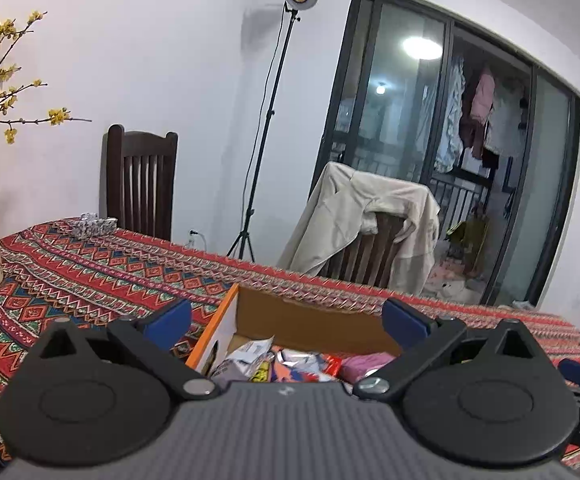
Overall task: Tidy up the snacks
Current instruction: 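Carry the white packet left and pink packet right into the box, open both, then move both grippers back from the box toward the loose packets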
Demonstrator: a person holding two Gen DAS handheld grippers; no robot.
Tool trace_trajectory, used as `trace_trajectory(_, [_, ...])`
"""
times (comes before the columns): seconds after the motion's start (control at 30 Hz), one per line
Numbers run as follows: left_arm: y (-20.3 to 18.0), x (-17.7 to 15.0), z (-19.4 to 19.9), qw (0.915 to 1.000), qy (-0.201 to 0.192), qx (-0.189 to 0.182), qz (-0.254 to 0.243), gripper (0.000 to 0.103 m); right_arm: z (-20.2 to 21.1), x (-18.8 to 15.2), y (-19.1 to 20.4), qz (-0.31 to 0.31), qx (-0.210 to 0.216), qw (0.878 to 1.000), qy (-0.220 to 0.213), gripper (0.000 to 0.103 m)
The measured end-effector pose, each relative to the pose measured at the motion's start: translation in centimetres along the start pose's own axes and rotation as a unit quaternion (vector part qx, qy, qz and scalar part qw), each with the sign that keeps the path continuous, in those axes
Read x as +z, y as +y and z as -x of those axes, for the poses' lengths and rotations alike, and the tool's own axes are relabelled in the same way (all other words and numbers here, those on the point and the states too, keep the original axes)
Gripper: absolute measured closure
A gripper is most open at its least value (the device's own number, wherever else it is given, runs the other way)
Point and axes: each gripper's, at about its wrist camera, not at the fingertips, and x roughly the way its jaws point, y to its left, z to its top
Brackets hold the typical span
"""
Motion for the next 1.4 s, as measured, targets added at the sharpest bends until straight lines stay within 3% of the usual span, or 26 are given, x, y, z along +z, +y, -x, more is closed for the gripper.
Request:
trace_trajectory(0.27, [0.0,1.4,3.3,0.9999,-0.012,-0.012,-0.003,0.000,3.3,1.1,0.9,0.029,-0.001,0.999,-0.013,0.000])
trace_trajectory(0.73, [4.3,1.7,9.1,0.9999,0.002,-0.010,0.009,0.000,8.0,0.1,2.6,0.054,-0.018,0.998,0.006,0.000])
trace_trajectory(0.87, [5.4,0.8,10.5,0.9999,0.007,-0.012,0.000,0.000,8.8,-1.1,3.4,0.058,-0.015,0.998,0.016,0.000])
trace_trajectory(1.1, [7.7,-1.5,11.9,0.9995,0.014,0.018,-0.020,0.000,9.2,-3.3,4.5,0.059,-0.002,0.997,0.040,0.000])
trace_trajectory(1.4, [11.0,-4.9,11.1,0.9979,0.053,0.034,-0.012,0.000,8.1,-6.0,5.2,0.056,-0.001,0.993,0.099,0.000])
